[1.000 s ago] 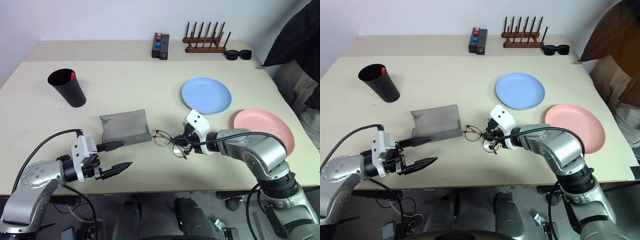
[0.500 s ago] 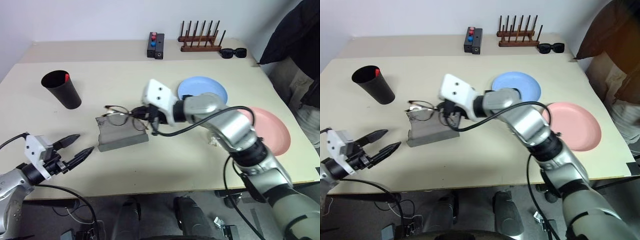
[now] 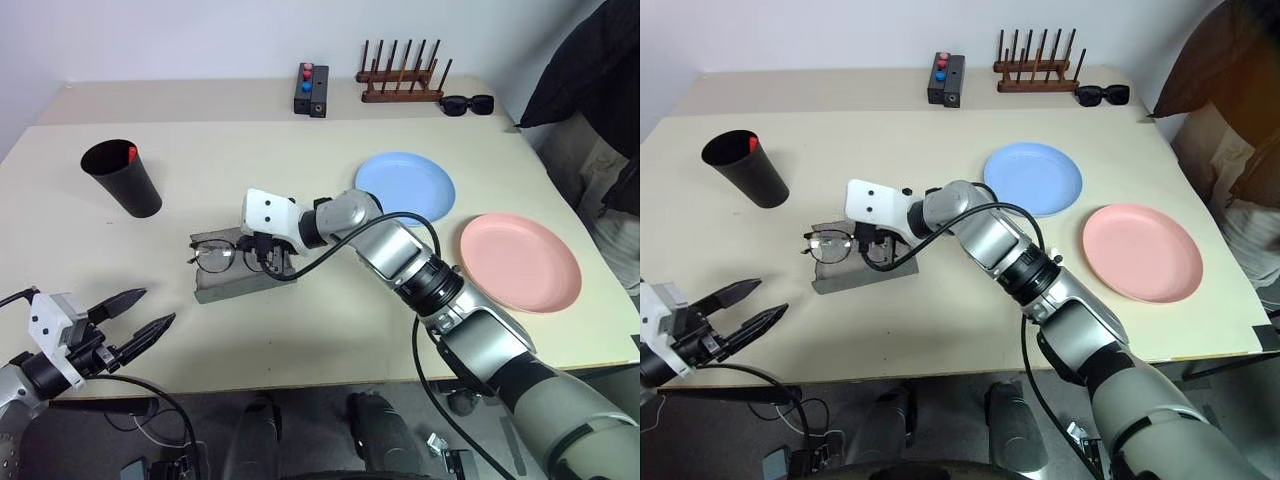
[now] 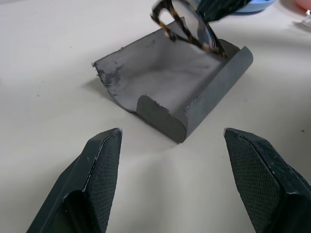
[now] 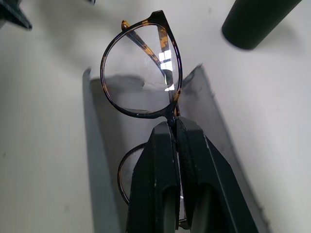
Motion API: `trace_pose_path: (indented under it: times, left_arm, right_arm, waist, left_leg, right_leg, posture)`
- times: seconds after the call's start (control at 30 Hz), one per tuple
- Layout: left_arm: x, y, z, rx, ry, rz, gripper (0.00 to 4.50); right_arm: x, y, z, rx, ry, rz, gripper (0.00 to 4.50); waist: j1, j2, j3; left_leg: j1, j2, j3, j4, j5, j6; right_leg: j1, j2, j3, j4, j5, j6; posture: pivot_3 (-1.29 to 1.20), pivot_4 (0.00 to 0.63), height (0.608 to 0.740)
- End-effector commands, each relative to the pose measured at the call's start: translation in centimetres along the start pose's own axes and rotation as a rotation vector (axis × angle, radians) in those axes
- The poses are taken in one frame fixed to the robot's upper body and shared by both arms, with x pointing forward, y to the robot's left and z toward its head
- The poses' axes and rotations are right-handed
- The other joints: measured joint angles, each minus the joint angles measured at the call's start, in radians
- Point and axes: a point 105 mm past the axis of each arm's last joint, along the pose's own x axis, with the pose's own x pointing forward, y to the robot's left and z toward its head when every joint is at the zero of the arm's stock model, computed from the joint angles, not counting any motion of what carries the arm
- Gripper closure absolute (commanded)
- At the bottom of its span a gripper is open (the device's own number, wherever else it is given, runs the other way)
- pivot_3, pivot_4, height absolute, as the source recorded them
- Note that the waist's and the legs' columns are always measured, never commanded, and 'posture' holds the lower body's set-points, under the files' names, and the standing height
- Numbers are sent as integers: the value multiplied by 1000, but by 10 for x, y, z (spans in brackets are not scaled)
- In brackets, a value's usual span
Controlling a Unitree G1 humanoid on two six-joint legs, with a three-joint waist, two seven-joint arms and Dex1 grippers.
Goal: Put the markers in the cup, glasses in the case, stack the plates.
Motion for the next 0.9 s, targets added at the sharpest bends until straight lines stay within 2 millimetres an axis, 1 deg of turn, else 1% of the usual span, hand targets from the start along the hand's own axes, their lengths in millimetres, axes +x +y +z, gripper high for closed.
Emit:
trace_pose_path:
  times: [0.03,0.17,0.27,0.37,0.43,0.57,0.67,0.77,0.87,0.9]
  left_arm:
    - [-1,0,10,25,-24,7,1061]
    - [4,1,11,22,-25,1,1061]
    - [7,2,11,23,-23,-1,1061]
    - [11,2,13,19,-31,-3,1061]
    - [12,2,14,10,-42,0,1061]
    - [14,3,17,-3,-56,13,1061]
    - [20,12,27,-67,-107,57,1061]
    - [33,26,40,-141,-142,102,1906]
    - [48,36,49,-162,-132,128,3457]
    - [58,40,51,-145,-114,137,4037]
  right_arm:
    - [-4,-5,4,-13,-16,-30,4469]
    - [-3,-5,-5,-18,15,-38,4469]
    - [-3,-5,-7,-15,21,-38,4469]
    - [-5,-9,-6,-8,6,-64,3489]
    - [-7,-11,-2,-2,-15,-78,2577]
    - [-12,-14,4,-5,-44,-93,2577]
    - [-20,-18,8,-10,-69,-120,2577]
    - [-33,-14,10,-18,-114,-130,2535]
    - [-42,-6,8,-25,-130,-130,2535]
    - [-46,-3,4,-24,-128,-132,2535]
  waist:
    - [0,0,0]
    - [0,0,0]
    - [0,0,0]
    - [0,0,0]
    - [0,0,0]
    - [0,0,0]
    - [2,0,0]
    - [9,0,0]
    - [10,-1,0]
    - [11,-1,0]
  left_leg:
    - [0,0,0,0,0,0]
    - [0,0,0,0,0,0]
    - [-1,0,0,0,0,0]
    - [-1,0,0,0,0,0]
    - [-1,0,0,0,0,0]
    - [-1,0,0,0,0,0]
    - [-1,0,0,0,0,0]
    - [-1,0,-1,1,0,0]
    - [-2,0,-1,2,1,0]
    - [-2,0,-1,2,1,0]
  right_leg:
    - [0,0,0,0,0,0]
    - [0,0,0,0,0,0]
    - [0,0,0,0,0,0]
    - [0,0,0,0,0,0]
    - [0,0,0,0,0,0]
    - [0,0,0,0,0,0]
    - [0,0,0,0,0,0]
    - [0,0,0,1,0,0]
    - [0,0,0,1,0,1]
    - [0,0,0,2,0,1]
  posture:
    - [0,150,740]
    - [0,150,740]
    - [0,150,740]
    - [0,150,740]
    - [0,150,740]
    - [0,150,740]
    - [0,150,740]
    - [0,150,740]
    - [0,150,740]
    - [0,150,740]
